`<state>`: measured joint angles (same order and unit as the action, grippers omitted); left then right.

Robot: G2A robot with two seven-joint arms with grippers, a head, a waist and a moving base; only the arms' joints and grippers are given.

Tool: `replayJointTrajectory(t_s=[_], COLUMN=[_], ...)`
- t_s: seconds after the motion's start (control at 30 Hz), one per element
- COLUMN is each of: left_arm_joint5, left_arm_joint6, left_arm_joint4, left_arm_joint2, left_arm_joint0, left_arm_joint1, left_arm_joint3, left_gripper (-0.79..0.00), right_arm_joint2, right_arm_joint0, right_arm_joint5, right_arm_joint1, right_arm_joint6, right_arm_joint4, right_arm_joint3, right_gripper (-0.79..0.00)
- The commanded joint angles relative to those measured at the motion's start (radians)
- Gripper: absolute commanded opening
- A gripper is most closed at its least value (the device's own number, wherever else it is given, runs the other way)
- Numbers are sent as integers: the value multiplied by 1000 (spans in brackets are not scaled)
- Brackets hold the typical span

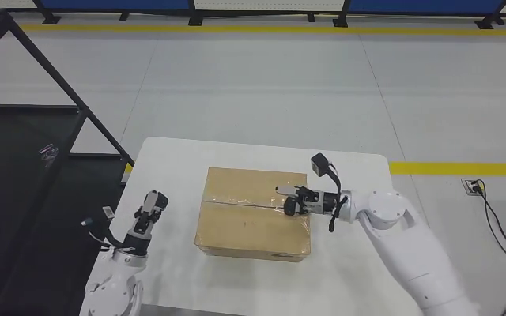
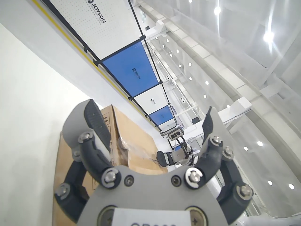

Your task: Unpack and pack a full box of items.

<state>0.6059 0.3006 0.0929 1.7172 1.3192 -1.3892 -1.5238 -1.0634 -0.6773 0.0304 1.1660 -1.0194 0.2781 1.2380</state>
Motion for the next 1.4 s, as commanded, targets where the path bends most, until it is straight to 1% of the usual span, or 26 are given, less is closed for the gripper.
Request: replayJointTrajectory(t_s=[0.0, 0.3, 0.57, 0.67, 0.9, 1.13, 1.37], left_arm_joint5=[-2, -2, 0, -1, 0, 1, 7], left_arm_joint6=[-2, 2, 14, 17, 29, 34, 40], left_arm_joint4=[6, 20, 1, -5, -30, -35, -57], left_arm_joint2=[-9, -48, -75, -91, -121, -148, -168], left_arm_joint0=[-2, 6, 17, 17, 11, 4, -4], left_arm_joint1=[1, 6, 11, 12, 15, 18, 21], left_arm_joint3=[7, 24, 31, 36, 46, 56, 66], left_gripper=[0, 0, 0, 0, 0, 0, 0], right_arm_joint2=[6, 59, 134, 161, 233, 294, 333], right_arm_joint0=[-1, 9, 45, 63, 109, 155, 187], right_arm_joint5=[4, 4, -3, -2, 5, 20, 28], right_arm_joint1=[2, 21, 55, 71, 119, 165, 202], right_arm_joint6=[11, 59, 113, 133, 223, 248, 268], right_arm_joint4=[-3, -1, 30, 55, 111, 147, 154], right_arm_joint3=[5, 13, -7, -27, -88, -146, -173], right_gripper=[0, 0, 0, 0, 0, 0, 0])
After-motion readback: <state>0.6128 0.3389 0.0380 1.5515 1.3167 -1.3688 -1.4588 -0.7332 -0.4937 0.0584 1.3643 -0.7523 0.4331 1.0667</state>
